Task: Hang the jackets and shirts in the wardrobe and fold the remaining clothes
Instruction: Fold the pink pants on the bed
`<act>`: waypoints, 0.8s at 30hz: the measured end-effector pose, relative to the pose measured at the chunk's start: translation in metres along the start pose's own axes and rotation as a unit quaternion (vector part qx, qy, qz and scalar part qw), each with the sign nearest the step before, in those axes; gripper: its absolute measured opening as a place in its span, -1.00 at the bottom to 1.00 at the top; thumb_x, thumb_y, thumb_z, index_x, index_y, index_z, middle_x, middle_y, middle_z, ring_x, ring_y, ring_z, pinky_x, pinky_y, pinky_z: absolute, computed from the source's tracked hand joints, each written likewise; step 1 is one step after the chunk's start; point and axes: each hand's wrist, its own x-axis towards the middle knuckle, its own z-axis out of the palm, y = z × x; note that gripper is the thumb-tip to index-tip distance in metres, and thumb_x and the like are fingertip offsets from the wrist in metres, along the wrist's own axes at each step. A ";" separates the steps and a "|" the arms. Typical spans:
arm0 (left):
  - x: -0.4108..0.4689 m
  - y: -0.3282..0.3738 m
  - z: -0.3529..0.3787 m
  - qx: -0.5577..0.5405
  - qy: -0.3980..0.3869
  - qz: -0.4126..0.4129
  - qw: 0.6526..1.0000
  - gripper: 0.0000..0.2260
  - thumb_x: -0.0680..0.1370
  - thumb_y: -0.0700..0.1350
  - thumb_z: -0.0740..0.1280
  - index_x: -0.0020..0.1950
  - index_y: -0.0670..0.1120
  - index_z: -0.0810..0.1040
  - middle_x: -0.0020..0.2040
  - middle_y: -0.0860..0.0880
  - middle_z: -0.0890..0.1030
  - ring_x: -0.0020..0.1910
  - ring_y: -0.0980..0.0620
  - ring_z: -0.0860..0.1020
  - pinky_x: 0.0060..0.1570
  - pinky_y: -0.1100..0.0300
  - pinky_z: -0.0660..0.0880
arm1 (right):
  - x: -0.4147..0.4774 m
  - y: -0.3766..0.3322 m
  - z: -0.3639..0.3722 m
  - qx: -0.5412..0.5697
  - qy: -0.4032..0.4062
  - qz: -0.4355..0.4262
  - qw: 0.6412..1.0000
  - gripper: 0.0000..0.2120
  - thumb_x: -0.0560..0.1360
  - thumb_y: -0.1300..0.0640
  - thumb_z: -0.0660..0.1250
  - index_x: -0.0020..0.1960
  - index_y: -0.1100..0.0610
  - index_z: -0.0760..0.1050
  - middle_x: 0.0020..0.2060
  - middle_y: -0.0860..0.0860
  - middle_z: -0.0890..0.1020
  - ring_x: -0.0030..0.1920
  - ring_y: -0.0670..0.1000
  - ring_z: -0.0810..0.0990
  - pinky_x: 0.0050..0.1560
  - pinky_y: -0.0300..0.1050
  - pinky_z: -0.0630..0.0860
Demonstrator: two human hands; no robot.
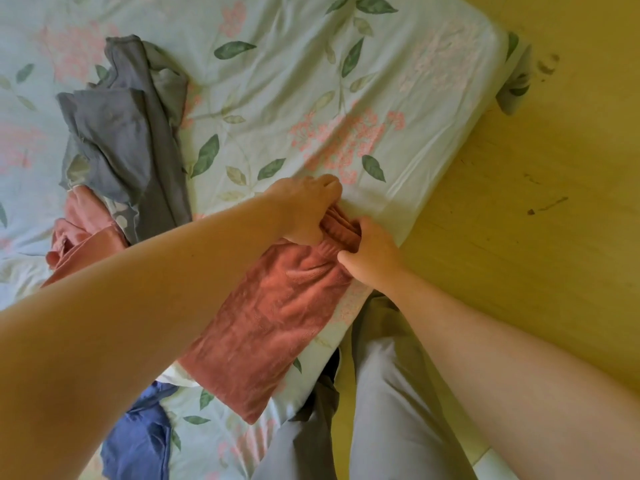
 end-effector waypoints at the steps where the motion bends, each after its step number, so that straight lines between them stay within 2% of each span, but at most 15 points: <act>1: 0.005 0.001 -0.001 0.034 -0.031 0.012 0.999 -0.34 0.30 -0.01 0.42 0.39 0.02 0.33 0.46 -0.02 0.35 0.11 -0.10 0.52 -0.24 0.07 0.44 | 0.003 -0.003 0.001 0.008 0.001 0.011 1.000 -0.59 0.35 0.05 0.40 0.17 0.04 0.40 0.00 0.00 0.57 -0.02 0.09 0.58 -0.06 0.04 0.58; 2: 0.009 0.001 -0.002 0.068 -0.061 0.018 0.996 -0.20 0.31 -0.05 0.44 0.52 0.03 0.24 0.59 -0.03 0.19 0.22 -0.12 0.49 -0.21 0.06 0.44 | 0.006 -0.005 0.001 0.007 0.001 0.019 1.000 -0.54 0.36 0.06 0.41 0.22 0.05 0.40 0.06 0.02 0.56 0.04 0.11 0.58 -0.01 0.05 0.58; 4: 0.017 0.002 0.000 0.116 -0.097 0.013 0.988 -0.11 0.38 -0.10 0.46 0.62 0.06 0.09 0.67 -0.01 -0.01 0.30 -0.14 0.44 -0.10 0.04 0.49 | 0.012 -0.009 0.003 -0.021 -0.008 0.039 0.999 -0.39 0.38 0.05 0.43 0.37 0.10 0.34 0.25 0.09 0.46 0.21 0.16 0.50 0.17 0.05 0.52; 6: 0.024 0.003 0.002 0.139 -0.105 0.001 0.985 -0.17 0.44 -0.08 0.48 0.62 0.04 0.14 0.65 0.00 0.04 0.28 -0.13 0.45 0.04 0.02 0.53 | 0.017 -0.012 0.002 -0.058 -0.051 0.065 0.995 -0.16 0.35 -0.03 0.49 0.52 0.10 0.20 0.39 0.13 0.32 0.37 0.19 0.38 0.29 0.04 0.43; 8: 0.029 0.003 0.002 0.161 -0.095 0.006 0.982 -0.29 0.47 -0.04 0.49 0.56 -0.01 0.26 0.56 -0.02 0.20 0.20 -0.12 0.48 0.04 0.04 0.52 | 0.022 -0.018 -0.001 -0.104 -0.106 0.081 0.986 0.09 0.27 -0.21 0.57 0.59 0.09 0.08 0.47 0.15 0.24 0.47 0.21 0.28 0.42 0.11 0.34; 10: 0.029 0.004 0.002 0.181 -0.085 0.027 0.979 -0.37 0.48 -0.01 0.48 0.50 -0.03 0.33 0.41 -0.03 0.36 0.14 -0.09 0.50 0.03 0.04 0.52 | 0.024 -0.022 0.000 -0.173 -0.122 0.085 0.974 0.18 0.22 -0.39 0.55 0.59 0.10 0.09 0.49 0.16 0.27 0.50 0.21 0.27 0.47 0.14 0.30; 12: 0.027 0.003 0.002 0.192 -0.090 0.038 0.976 -0.42 0.48 0.02 0.47 0.45 -0.02 0.37 0.29 -0.03 0.44 0.13 -0.09 0.52 0.07 0.03 0.53 | 0.025 -0.024 0.004 -0.235 -0.094 0.081 0.964 0.06 0.23 -0.43 0.51 0.52 0.13 0.25 0.40 0.13 0.42 0.43 0.19 0.39 0.39 0.11 0.39; 13: 0.024 0.002 0.002 0.199 -0.096 0.044 0.974 -0.44 0.47 0.03 0.47 0.43 0.01 0.38 0.25 -0.03 0.47 0.14 -0.09 0.52 0.10 0.01 0.53 | 0.024 -0.025 0.006 -0.250 -0.079 0.074 0.962 -0.07 0.25 -0.40 0.50 0.41 0.12 0.37 0.29 0.10 0.51 0.34 0.17 0.48 0.30 0.06 0.47; 14: 0.020 0.001 0.000 0.201 -0.104 0.049 0.973 -0.46 0.47 0.05 0.45 0.41 0.05 0.39 0.22 -0.03 0.48 0.15 -0.08 0.51 0.13 0.00 0.53 | 0.022 -0.025 0.007 -0.244 -0.073 0.064 0.965 -0.26 0.27 -0.35 0.51 0.25 0.09 0.49 0.14 0.05 0.59 0.23 0.15 0.56 0.15 -0.01 0.53; 16: 0.005 -0.001 -0.006 0.185 -0.115 0.054 0.974 -0.51 0.47 0.08 0.42 0.37 0.09 0.40 0.18 -0.02 0.48 0.15 -0.08 0.50 0.14 -0.02 0.52 | 0.012 -0.028 0.006 -0.179 -0.081 0.048 0.979 -0.55 0.25 -0.22 0.55 -0.05 0.06 0.53 -0.14 -0.02 0.63 -0.04 0.09 0.64 -0.19 -0.14 0.51; 17: -0.006 -0.001 -0.012 0.175 -0.115 0.053 0.976 -0.52 0.47 0.09 0.42 0.36 0.09 0.40 0.19 -0.02 0.46 0.14 -0.08 0.49 0.12 -0.02 0.53 | 0.004 -0.032 0.003 -0.141 -0.088 0.039 0.985 -0.56 0.22 -0.16 0.57 -0.09 0.07 0.52 -0.17 -0.01 0.62 -0.11 0.07 0.64 -0.26 -0.15 0.48; 19: -0.033 0.002 -0.028 0.158 -0.111 0.045 0.980 -0.51 0.45 0.08 0.44 0.33 0.05 0.41 0.19 -0.01 0.43 0.11 -0.06 0.49 0.07 -0.01 0.56 | -0.017 -0.048 -0.008 -0.103 -0.106 0.019 0.989 -0.47 0.19 -0.11 0.57 0.01 0.11 0.46 -0.09 0.00 0.58 -0.14 0.01 0.60 -0.30 -0.16 0.45; 22: -0.084 0.006 -0.064 0.076 -0.112 -0.007 0.991 -0.56 0.43 -0.05 0.46 0.24 -0.03 0.40 0.04 0.02 0.51 -0.06 -0.04 0.56 -0.07 -0.02 0.62 | -0.054 -0.088 -0.030 -0.113 -0.131 -0.010 0.985 -0.41 0.21 -0.11 0.55 0.08 0.06 0.34 -0.05 -0.04 0.51 -0.12 -0.06 0.54 -0.34 -0.19 0.41; 24: -0.122 0.005 -0.096 0.056 -0.082 -0.039 0.994 -0.54 0.40 -0.11 0.46 0.22 -0.04 0.34 -0.05 -0.01 0.54 -0.12 -0.07 0.57 -0.10 -0.04 0.62 | -0.080 -0.126 -0.050 -0.134 -0.114 -0.038 0.984 -0.43 0.22 -0.09 0.55 0.09 0.05 0.35 -0.06 -0.05 0.51 -0.13 -0.08 0.52 -0.33 -0.18 0.44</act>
